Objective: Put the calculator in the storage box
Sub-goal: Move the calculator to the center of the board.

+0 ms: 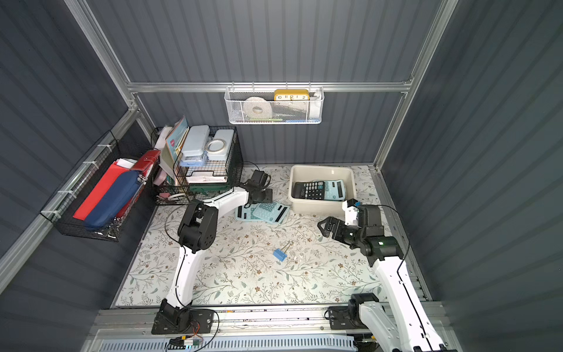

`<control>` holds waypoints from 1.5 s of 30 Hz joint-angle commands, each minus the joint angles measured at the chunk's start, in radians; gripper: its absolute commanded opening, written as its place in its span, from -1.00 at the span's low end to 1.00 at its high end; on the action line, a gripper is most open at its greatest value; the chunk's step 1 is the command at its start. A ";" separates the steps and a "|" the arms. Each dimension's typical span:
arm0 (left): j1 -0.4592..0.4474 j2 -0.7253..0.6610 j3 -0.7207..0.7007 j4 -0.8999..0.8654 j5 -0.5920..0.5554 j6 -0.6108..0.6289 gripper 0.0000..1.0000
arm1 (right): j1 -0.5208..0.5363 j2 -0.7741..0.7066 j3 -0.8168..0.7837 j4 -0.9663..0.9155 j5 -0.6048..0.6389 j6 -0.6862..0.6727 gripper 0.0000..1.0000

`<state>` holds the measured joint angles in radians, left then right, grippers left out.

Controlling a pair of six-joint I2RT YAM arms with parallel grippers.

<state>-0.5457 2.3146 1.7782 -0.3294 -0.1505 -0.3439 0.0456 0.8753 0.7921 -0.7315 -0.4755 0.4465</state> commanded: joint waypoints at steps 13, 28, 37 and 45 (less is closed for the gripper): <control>-0.043 -0.311 -0.435 0.032 0.093 -0.278 0.24 | 0.090 -0.014 -0.113 0.117 -0.052 0.115 0.92; -0.034 -0.585 -0.586 0.035 0.149 -0.322 0.83 | 0.295 0.113 -0.185 0.362 0.058 0.259 0.72; -0.032 -0.643 -0.744 0.138 0.293 -0.346 0.87 | 0.411 0.249 -0.200 0.528 0.135 0.300 0.41; -0.031 -0.633 -0.769 0.145 0.305 -0.327 0.86 | 0.490 0.396 -0.208 0.652 0.193 0.329 0.32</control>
<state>-0.5816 1.6829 1.0218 -0.2024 0.1318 -0.6765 0.5175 1.2327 0.5976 -0.1616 -0.3233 0.7555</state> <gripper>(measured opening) 0.933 0.665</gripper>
